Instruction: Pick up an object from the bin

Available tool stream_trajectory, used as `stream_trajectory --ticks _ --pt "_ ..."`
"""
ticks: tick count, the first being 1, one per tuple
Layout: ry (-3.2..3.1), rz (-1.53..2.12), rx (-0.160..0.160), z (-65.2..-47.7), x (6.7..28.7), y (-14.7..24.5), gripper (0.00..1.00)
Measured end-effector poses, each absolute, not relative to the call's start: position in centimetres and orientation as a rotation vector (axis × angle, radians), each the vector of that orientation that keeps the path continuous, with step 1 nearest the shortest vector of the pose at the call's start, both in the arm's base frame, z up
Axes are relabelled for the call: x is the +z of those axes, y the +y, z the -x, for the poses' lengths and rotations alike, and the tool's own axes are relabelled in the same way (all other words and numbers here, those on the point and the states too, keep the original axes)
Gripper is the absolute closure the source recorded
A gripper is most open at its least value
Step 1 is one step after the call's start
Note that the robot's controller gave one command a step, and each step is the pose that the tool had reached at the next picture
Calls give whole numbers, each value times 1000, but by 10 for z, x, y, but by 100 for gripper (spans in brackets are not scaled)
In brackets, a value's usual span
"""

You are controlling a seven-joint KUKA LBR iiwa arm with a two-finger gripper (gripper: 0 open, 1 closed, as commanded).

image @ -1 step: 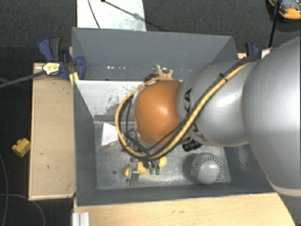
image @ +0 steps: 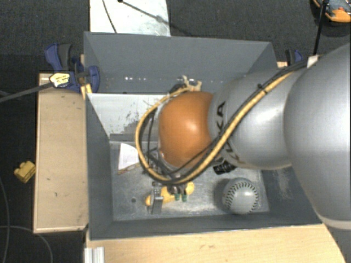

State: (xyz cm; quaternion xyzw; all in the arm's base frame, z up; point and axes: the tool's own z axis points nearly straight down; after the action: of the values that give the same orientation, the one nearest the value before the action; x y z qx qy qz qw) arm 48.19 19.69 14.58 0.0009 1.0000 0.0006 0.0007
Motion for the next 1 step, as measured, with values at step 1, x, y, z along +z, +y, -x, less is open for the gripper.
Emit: stream_trajectory --ticks 1 --pt "3139 50 0 -483 71 130 0"
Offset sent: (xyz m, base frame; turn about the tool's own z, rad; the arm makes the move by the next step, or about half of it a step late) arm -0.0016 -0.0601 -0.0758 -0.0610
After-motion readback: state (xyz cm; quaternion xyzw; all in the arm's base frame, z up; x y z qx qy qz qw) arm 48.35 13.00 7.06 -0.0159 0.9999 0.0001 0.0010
